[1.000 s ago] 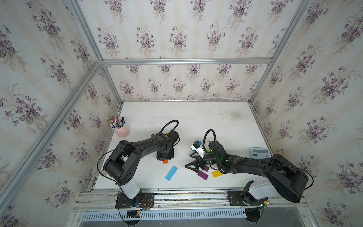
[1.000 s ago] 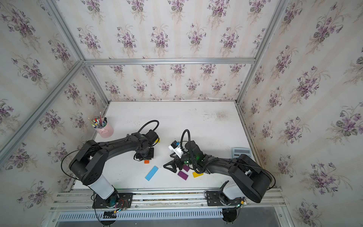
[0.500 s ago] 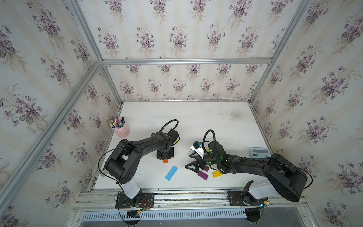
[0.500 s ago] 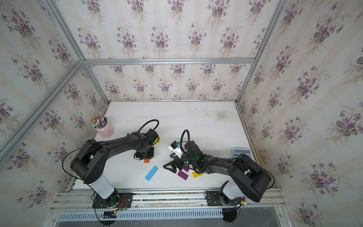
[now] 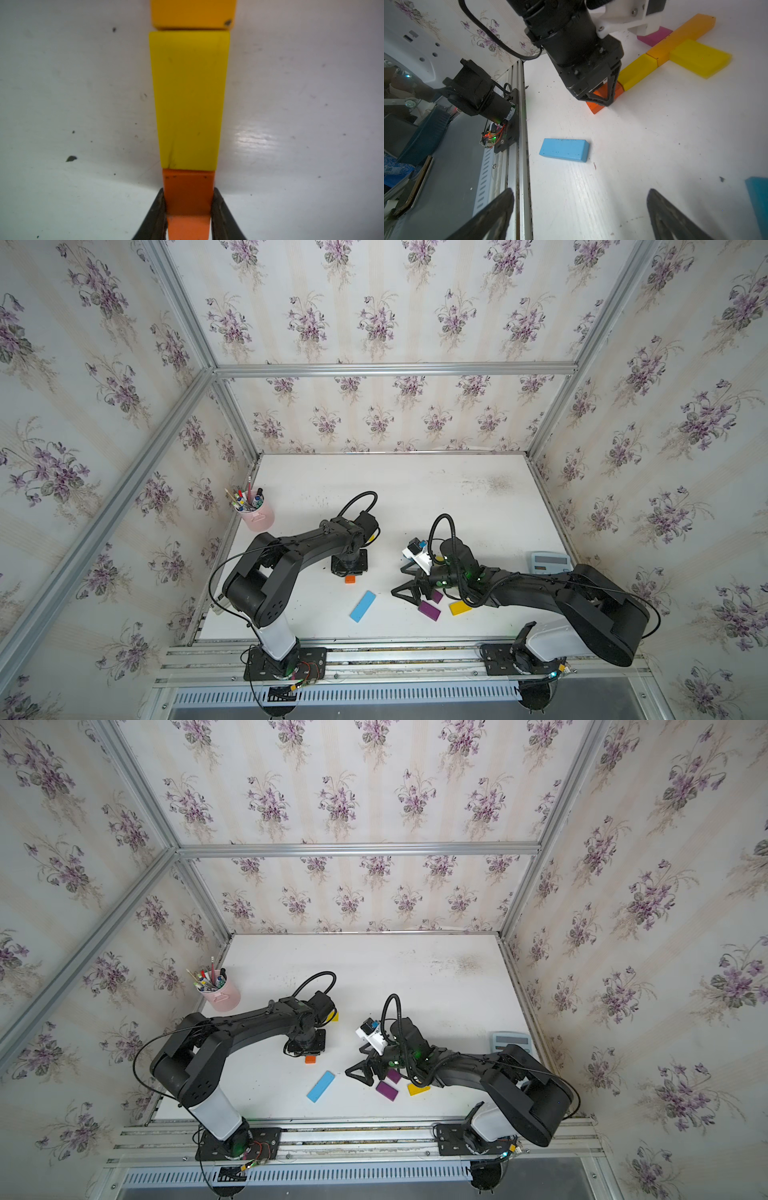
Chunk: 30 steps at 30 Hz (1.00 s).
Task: Assemble the letter t with building blocks
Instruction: Assemble the building block at the center of the board.
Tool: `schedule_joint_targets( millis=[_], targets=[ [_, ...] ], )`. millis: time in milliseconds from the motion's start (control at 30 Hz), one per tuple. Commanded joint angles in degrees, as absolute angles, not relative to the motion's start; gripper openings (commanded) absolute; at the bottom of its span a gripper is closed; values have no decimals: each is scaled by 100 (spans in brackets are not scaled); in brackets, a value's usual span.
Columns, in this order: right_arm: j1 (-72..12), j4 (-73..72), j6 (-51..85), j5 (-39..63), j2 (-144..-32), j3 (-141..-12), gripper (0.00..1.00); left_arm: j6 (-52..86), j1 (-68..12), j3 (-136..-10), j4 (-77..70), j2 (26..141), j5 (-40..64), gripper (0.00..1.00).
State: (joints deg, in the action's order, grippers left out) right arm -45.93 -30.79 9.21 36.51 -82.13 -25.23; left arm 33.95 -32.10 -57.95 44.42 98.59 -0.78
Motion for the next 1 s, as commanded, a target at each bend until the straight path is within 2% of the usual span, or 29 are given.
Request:
schedule_joint_targets(
  millis=[0,100,267,500,800,833,967],
  targets=[
    [-4590,-3155,878,3689,-8230,-2551,99,3393,-3182,-5801,4520,9888,-220,28],
    [-4590,-3138,867,3691,-8233,-2549,99,3370,-3182,-5801,4492,9912,-189,29],
    [-4590,-3138,870,3700,-8240,-2561,99,3367,-3182,-5801,4496,9923,-182,37],
    [-4592,-3138,868,3727,-8243,-2563,99,3364,-3184,-5777,4466,9883,-176,52],
    [-4594,-3120,859,3727,-8251,-2564,99,3295,-3199,-5696,4377,9623,-99,54],
    [-4601,-3122,861,3724,-8251,-2562,99,3267,-3200,-5687,4380,9556,-145,59],
    [-4597,-3117,866,3735,-8233,-2558,99,3258,-3198,-5678,4424,9455,-212,62]
  ],
)
